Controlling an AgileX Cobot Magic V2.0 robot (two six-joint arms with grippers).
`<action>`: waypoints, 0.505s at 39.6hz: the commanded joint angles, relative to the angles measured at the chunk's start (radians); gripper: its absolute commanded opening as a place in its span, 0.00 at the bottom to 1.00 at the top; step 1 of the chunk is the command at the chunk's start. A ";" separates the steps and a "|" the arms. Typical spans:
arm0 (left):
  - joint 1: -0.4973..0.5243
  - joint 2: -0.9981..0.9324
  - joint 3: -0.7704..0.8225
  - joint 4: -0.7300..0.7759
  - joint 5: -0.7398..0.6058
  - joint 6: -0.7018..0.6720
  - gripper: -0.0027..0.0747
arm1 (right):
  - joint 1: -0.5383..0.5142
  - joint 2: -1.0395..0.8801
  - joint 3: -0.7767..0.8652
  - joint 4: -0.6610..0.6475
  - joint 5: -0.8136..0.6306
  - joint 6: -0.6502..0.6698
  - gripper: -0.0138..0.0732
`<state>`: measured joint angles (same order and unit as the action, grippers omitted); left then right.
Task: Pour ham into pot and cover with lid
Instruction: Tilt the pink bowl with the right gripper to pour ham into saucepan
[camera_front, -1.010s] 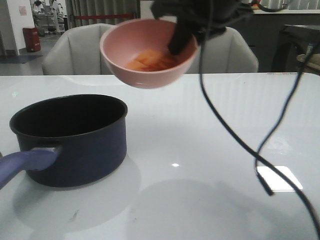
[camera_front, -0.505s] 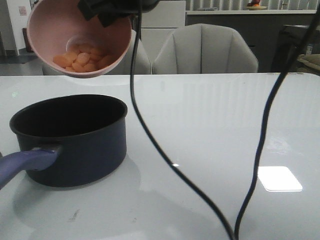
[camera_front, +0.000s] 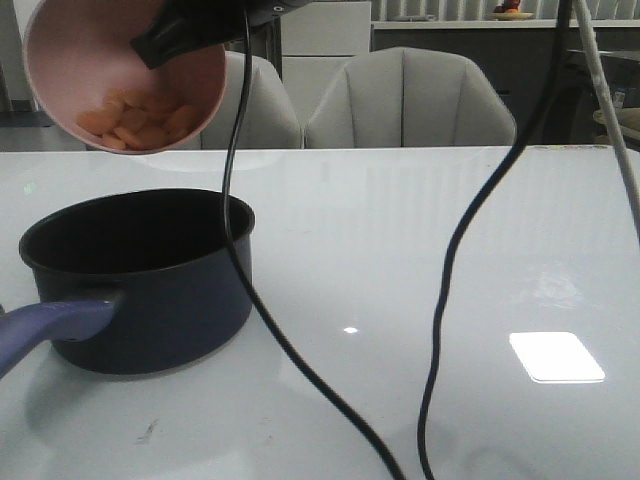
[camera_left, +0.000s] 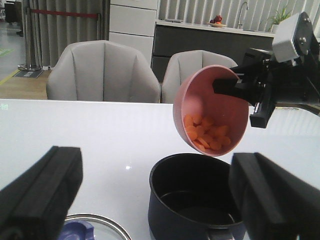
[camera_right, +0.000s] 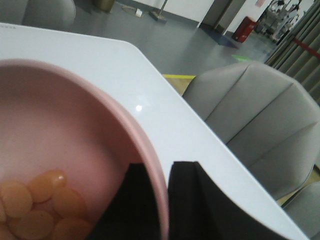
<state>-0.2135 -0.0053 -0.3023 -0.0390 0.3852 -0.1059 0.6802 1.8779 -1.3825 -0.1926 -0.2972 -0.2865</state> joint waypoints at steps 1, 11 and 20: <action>-0.006 -0.010 -0.026 -0.004 -0.084 -0.002 0.86 | -0.003 -0.051 0.006 0.084 -0.212 -0.102 0.31; -0.006 -0.010 -0.026 -0.004 -0.084 -0.002 0.86 | 0.020 -0.041 0.190 0.292 -0.690 -0.343 0.31; -0.006 -0.010 -0.026 -0.004 -0.084 -0.002 0.86 | 0.025 0.030 0.218 0.271 -0.912 -0.382 0.31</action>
<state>-0.2135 -0.0053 -0.3023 -0.0390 0.3852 -0.1059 0.7009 1.9319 -1.1427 0.0881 -1.0217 -0.6308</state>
